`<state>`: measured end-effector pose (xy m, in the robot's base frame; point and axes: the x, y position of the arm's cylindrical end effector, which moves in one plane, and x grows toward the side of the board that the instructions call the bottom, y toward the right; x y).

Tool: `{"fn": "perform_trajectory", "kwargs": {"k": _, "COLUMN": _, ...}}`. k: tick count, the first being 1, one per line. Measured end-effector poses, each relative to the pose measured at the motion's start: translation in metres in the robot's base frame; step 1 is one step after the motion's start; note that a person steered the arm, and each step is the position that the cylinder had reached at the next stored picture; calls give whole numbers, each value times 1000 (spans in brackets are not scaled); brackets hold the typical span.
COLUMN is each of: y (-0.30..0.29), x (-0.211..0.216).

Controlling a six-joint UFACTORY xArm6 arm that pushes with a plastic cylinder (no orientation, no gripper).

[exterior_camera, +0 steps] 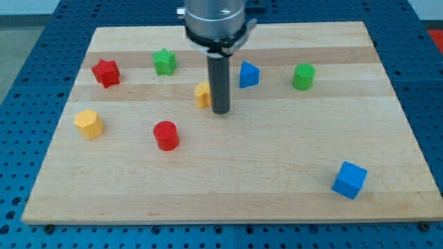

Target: Move the red circle towards bottom center

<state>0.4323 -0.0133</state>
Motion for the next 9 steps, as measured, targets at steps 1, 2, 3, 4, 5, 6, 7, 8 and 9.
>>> {"fn": "perform_trajectory", "kwargs": {"k": 1, "y": -60, "x": 4}}
{"fn": "perform_trajectory", "kwargs": {"k": 2, "y": -144, "x": 12}}
{"fn": "perform_trajectory", "kwargs": {"k": 3, "y": -177, "x": 31}}
{"fn": "perform_trajectory", "kwargs": {"k": 4, "y": -122, "x": 48}}
{"fn": "perform_trajectory", "kwargs": {"k": 5, "y": -77, "x": 49}}
{"fn": "perform_trajectory", "kwargs": {"k": 6, "y": -77, "x": 49}}
{"fn": "perform_trajectory", "kwargs": {"k": 7, "y": -52, "x": 49}}
{"fn": "perform_trajectory", "kwargs": {"k": 8, "y": 21, "x": 68}}
{"fn": "perform_trajectory", "kwargs": {"k": 9, "y": 24, "x": 75}}
